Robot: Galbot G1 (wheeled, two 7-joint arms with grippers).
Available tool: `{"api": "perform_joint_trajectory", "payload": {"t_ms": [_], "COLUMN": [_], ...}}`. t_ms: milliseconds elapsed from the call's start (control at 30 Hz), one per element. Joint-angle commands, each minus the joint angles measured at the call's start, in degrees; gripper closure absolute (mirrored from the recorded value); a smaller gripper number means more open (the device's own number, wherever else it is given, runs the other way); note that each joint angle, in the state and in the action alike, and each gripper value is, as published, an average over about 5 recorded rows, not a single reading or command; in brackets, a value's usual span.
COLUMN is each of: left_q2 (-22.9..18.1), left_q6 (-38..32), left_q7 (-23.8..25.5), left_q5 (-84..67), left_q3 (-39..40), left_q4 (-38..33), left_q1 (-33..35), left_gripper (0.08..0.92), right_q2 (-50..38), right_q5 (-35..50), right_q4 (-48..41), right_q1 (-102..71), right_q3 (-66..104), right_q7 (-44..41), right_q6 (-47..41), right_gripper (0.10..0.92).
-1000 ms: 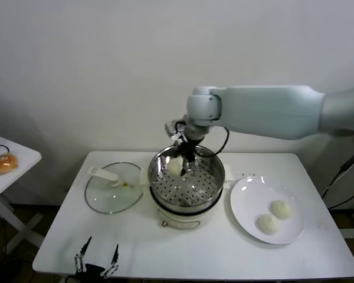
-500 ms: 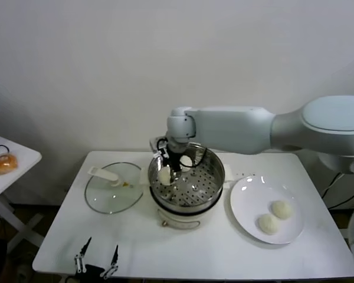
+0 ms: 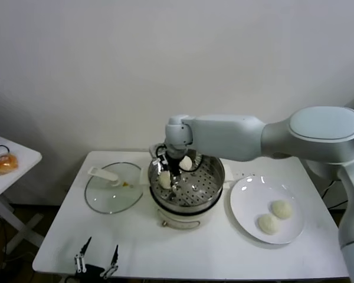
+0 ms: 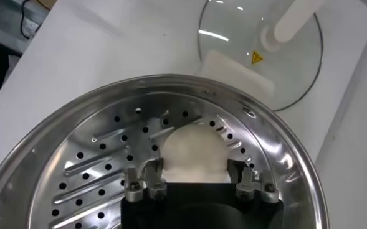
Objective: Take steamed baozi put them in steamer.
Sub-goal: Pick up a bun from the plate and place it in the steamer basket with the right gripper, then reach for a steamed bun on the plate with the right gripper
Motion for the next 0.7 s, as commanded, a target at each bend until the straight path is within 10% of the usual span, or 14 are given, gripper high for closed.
{"api": "perform_joint_trajectory", "payload": {"t_ms": [33, 700], "left_q2": [-0.7, -0.8], "left_q6": [-0.1, -0.1], "left_q7": [0.0, 0.0], "left_q5": [0.1, 0.6], "left_q3": [-0.1, -0.6], "left_q4": [0.0, -1.0], "left_q1": [0.1, 1.1], "left_gripper": [0.177, 0.177], "right_q2": [-0.8, -37.2], "right_q5": [-0.2, -0.1], "right_q4": [0.0, 18.5], "right_q1": [0.5, 22.7], "right_q3": [1.3, -17.2], "right_q7": [-0.2, -13.4], "right_q6": [1.1, 12.4], "right_gripper": [0.253, 0.203]}}
